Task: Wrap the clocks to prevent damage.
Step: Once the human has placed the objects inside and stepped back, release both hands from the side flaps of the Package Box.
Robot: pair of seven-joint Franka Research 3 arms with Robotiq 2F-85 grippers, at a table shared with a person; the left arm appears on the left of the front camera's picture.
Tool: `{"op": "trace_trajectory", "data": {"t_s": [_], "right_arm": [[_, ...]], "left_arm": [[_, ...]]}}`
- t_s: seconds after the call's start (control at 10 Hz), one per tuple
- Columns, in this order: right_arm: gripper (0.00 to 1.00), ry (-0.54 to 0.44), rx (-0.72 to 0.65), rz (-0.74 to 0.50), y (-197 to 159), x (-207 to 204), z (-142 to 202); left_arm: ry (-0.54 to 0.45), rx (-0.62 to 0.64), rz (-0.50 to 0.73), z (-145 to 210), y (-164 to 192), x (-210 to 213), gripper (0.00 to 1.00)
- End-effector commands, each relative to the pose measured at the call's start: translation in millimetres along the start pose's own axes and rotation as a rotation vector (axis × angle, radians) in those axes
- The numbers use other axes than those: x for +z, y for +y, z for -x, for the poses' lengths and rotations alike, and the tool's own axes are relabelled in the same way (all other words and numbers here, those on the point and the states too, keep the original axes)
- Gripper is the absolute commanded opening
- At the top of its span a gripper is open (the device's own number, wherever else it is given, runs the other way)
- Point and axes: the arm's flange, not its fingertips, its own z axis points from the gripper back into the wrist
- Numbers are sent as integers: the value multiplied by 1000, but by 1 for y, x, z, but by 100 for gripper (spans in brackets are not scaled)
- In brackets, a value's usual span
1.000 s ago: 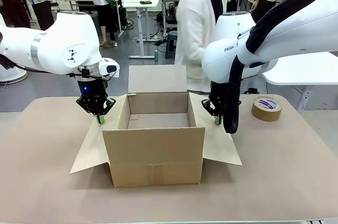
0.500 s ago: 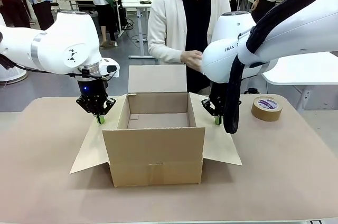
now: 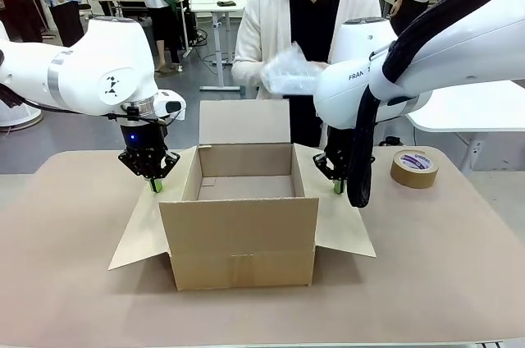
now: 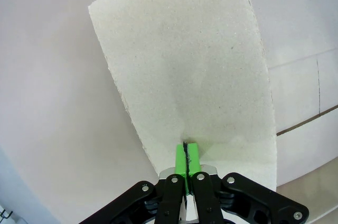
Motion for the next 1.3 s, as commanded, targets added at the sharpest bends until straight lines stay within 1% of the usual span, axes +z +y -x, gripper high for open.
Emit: {"op": "trace_trajectory", "data": {"t_s": [0.0, 1.2], "right_arm": [[1, 1, -8, 6, 1, -1, 1], [1, 1, -8, 6, 1, -1, 1]], "left_arm": [[5, -2, -4, 0, 0, 1, 1], [5, -2, -4, 0, 0, 1, 1]]}}
